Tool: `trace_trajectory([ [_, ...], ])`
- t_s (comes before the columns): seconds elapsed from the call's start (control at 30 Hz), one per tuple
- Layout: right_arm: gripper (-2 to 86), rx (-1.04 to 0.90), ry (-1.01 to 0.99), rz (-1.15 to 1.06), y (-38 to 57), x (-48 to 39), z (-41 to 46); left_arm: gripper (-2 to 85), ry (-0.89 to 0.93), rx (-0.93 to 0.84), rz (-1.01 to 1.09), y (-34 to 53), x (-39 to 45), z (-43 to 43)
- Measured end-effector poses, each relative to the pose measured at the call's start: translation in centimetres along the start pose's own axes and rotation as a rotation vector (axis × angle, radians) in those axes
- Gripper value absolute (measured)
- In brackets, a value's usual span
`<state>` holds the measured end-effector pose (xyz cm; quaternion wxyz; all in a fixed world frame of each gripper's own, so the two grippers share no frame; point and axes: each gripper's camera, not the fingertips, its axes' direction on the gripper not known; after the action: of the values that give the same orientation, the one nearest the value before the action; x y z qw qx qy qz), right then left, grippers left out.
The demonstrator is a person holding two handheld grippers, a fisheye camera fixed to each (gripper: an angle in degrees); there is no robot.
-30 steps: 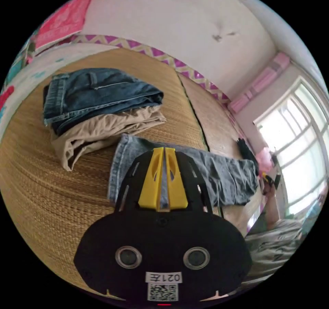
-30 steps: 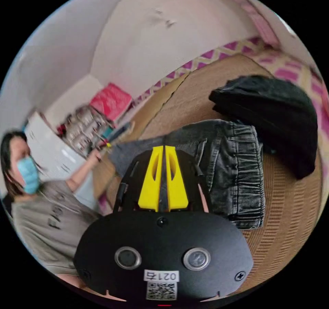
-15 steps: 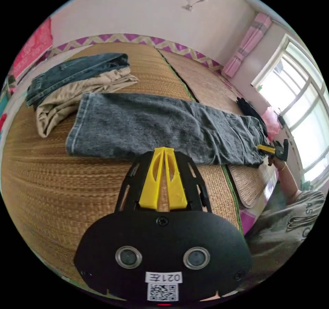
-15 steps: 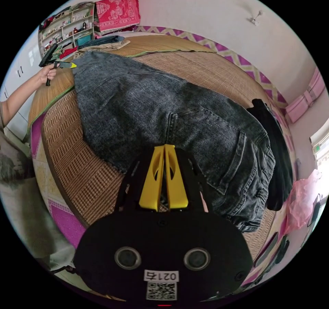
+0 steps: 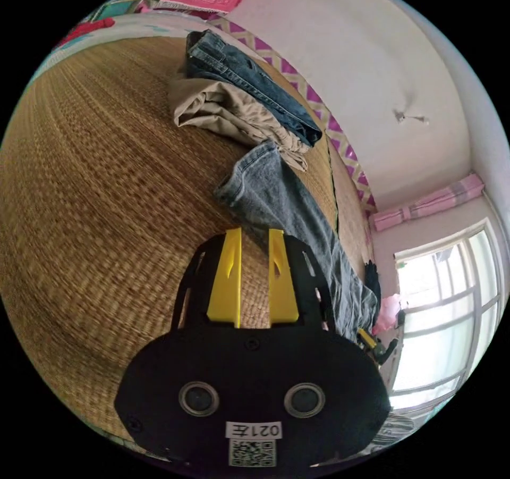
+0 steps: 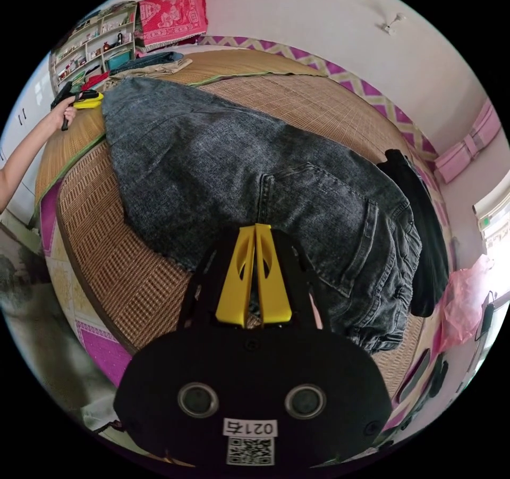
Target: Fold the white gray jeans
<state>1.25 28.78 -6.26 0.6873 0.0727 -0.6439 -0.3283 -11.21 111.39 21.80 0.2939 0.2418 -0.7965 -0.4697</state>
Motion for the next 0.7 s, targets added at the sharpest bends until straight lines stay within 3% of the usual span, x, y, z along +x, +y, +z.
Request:
trace_trajectory([
  [0.3, -0.7, 0.035, -0.099, 0.094, 0.3, 5.3, 0.4, 11.0, 0.328, 0.074, -0.128, -2.1, -7.6, -1.0],
  [0.7, -0.7, 0.051, -0.113, 0.109, 2.1, 11.4, 0.6, 12.5, 0.474, 0.176, -0.13, -4.9, -10.1, -8.8],
])
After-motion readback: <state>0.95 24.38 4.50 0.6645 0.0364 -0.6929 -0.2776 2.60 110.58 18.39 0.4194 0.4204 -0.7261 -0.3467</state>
